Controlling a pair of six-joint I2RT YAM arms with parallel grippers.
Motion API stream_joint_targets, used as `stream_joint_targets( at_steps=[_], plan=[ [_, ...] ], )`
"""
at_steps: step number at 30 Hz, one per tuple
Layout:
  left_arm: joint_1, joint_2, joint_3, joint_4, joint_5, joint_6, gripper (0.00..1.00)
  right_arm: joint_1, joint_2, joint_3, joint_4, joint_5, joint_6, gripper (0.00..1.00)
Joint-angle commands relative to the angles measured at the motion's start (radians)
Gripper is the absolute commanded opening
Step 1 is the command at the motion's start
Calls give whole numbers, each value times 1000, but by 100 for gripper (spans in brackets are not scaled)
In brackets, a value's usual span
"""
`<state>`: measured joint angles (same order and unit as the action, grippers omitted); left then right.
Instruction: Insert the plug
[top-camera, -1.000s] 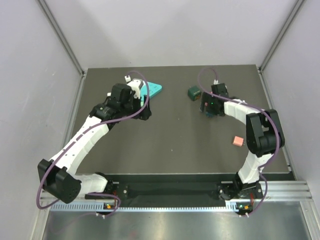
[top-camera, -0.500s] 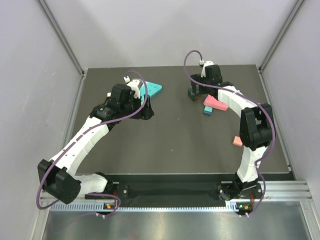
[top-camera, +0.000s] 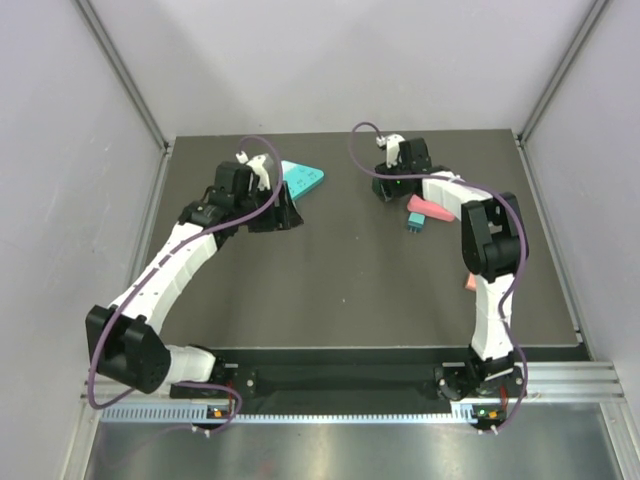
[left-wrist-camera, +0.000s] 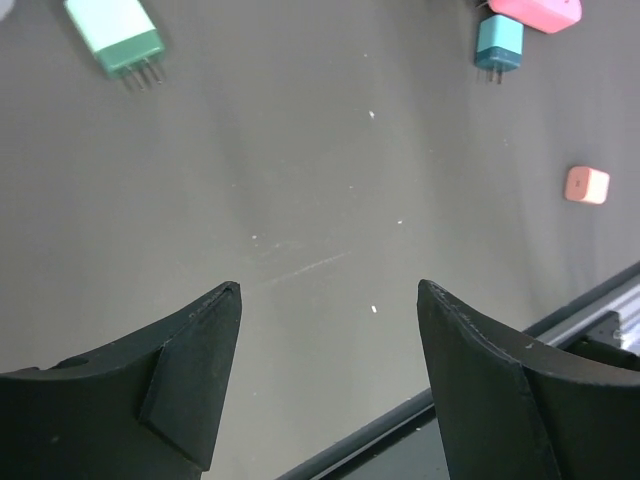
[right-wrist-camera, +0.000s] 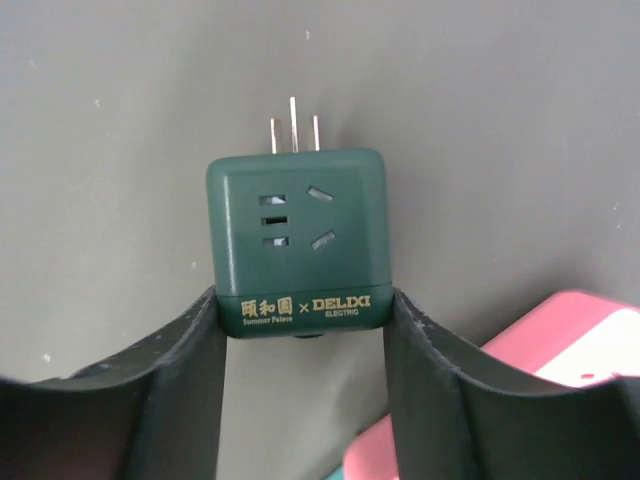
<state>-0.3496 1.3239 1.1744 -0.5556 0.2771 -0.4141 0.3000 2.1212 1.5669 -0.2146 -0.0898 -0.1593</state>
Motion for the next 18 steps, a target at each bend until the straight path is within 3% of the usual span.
stream_joint_targets(
  at_steps=[1,3,6,12,18],
  plan=[
    [9,-3,22,78,92,-35,76,14,-67,13,79,-34,-59,34],
    [26,3,31,92,123,-52,76,24,-145,-72,130,-76,-65,17],
    [60,49,68,94,207,-74,76,56,-298,-180,184,-134,-74,4],
    [64,149,145,141,430,-110,88,200,-627,-497,277,-237,-54,0],
    [60,147,94,250,589,-201,93,336,-808,-565,230,-254,-56,0]
  ],
)
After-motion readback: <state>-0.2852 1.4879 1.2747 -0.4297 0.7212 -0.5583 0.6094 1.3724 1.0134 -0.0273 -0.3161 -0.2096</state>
